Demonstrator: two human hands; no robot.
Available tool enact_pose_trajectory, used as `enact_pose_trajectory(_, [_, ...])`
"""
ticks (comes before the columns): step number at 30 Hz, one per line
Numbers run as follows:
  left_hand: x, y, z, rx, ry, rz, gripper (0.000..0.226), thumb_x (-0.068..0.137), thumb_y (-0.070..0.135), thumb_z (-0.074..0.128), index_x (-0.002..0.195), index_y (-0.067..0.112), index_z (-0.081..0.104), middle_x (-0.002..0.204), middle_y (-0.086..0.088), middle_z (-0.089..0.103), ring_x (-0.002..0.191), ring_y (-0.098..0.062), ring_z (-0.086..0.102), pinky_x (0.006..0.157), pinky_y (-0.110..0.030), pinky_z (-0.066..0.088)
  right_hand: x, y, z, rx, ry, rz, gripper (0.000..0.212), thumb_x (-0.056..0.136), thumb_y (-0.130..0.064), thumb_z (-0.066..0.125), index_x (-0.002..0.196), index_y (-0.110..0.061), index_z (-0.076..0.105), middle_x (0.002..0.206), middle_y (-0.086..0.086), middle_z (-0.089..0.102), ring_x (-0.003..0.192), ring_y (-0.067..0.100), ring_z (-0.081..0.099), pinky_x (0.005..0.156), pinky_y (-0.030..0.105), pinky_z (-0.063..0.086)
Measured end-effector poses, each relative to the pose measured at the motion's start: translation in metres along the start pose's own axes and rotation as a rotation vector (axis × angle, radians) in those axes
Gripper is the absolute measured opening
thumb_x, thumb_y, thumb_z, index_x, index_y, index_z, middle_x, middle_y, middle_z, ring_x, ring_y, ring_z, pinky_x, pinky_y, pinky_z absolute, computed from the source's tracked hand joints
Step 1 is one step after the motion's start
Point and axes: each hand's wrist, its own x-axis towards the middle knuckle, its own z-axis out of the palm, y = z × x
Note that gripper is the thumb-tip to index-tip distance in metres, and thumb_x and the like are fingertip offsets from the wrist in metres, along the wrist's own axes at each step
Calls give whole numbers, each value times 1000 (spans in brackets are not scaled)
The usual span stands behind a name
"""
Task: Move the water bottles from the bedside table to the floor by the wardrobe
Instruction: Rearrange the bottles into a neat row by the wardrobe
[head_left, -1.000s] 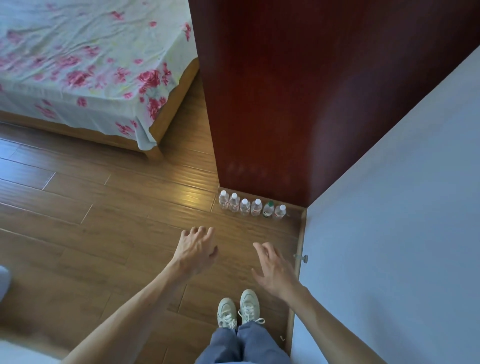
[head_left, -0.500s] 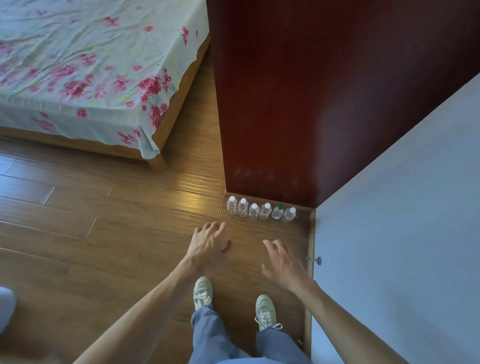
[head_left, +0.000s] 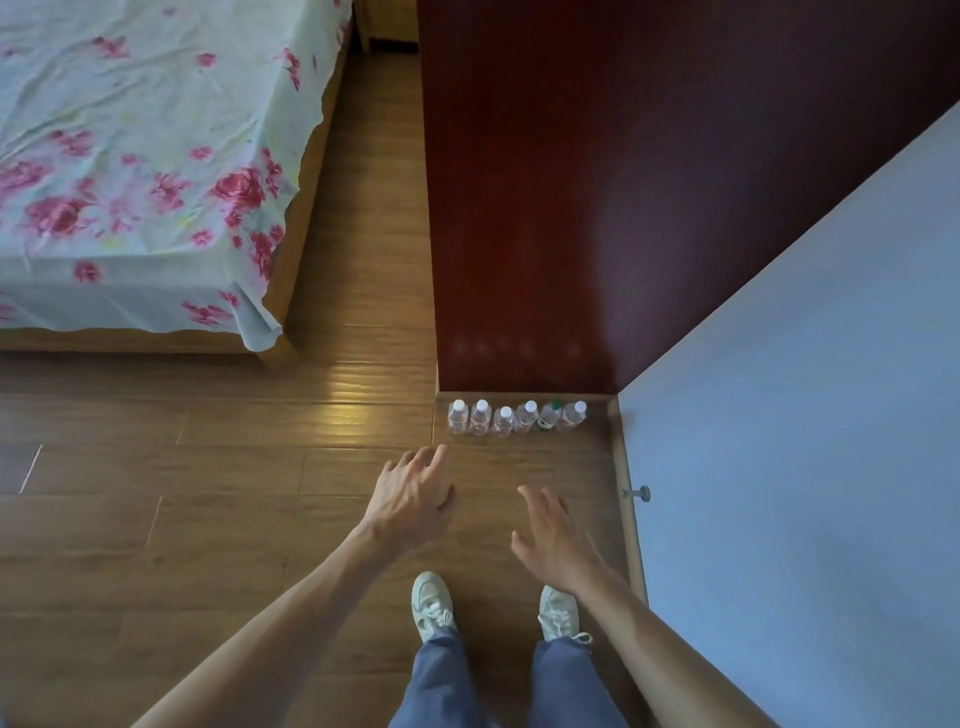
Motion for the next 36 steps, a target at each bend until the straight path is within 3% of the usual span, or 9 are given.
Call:
enact_pose_trajectory(5, [7,-7,5,3,-37,56,36,81,27,56,113,13,49,105,-6,65,96,-30,63,73,-43,53,-2,-2,6,44,17,45,69,99,-40,47,155,-14,16,158,8,28,143,25,34,111,38,39])
enact_pose_trajectory(11, [14,-9,17,-1,-73,43,24,80,23,55,102,12,54,99,-5,63,90,-28,62,69,-41,54,-1,5,11,60,46,55,63,99,-37,49,150,-13,24,150,8,38,135,25,42,105,35,43])
enact_pose_trajectory(20, [28,-13,38,21,-99,-39,27,78,21,52,102,11,55,98,-5,59,87,-26,59,63,-40,53,26,16,24,76,-69,32,67,100,-37,44,155,-13,15,154,6,30,139,24,37,110,34,37])
enact_pose_trajectory(29, [52,-26,98,5,-97,-96,34,78,25,36,103,11,53,97,-5,57,84,-24,57,62,-37,53,72,50,50,79,-115,-18,65,100,-36,45,155,-15,18,154,4,30,139,22,36,103,33,42])
enact_pose_trajectory(36, [77,-50,158,-20,-81,-139,33,75,21,46,106,10,53,96,-6,56,82,-26,57,61,-39,53,121,78,82,25,-150,-62,66,99,-34,47,155,-14,19,151,5,34,136,23,37,104,35,43])
